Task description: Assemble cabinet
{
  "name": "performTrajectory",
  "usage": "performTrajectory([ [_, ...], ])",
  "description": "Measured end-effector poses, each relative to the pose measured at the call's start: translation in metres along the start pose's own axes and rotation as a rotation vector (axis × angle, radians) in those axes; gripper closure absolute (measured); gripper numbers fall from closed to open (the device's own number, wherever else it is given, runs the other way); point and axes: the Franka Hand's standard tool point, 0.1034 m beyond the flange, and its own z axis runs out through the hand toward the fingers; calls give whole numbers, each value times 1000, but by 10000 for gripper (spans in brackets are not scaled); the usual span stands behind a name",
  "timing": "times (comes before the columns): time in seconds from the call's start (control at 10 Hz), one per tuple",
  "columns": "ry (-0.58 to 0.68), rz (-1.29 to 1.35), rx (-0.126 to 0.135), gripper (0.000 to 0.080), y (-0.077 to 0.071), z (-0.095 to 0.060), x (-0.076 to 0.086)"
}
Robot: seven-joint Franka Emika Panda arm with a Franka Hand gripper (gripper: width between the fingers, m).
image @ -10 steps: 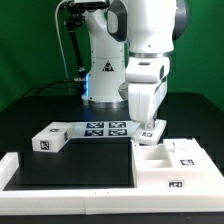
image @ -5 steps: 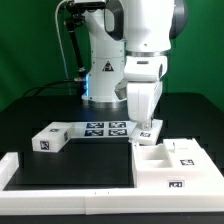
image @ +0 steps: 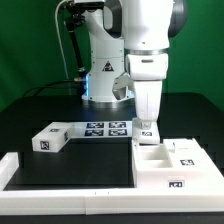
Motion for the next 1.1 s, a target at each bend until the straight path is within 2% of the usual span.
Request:
performTrajectory([
  [0.3, 0, 1, 2, 729, 0, 1, 0],
  [0.7, -1, 4, -8, 729, 14, -6, 0],
  [1.1, -15, 10, 24, 729, 17, -5, 0],
])
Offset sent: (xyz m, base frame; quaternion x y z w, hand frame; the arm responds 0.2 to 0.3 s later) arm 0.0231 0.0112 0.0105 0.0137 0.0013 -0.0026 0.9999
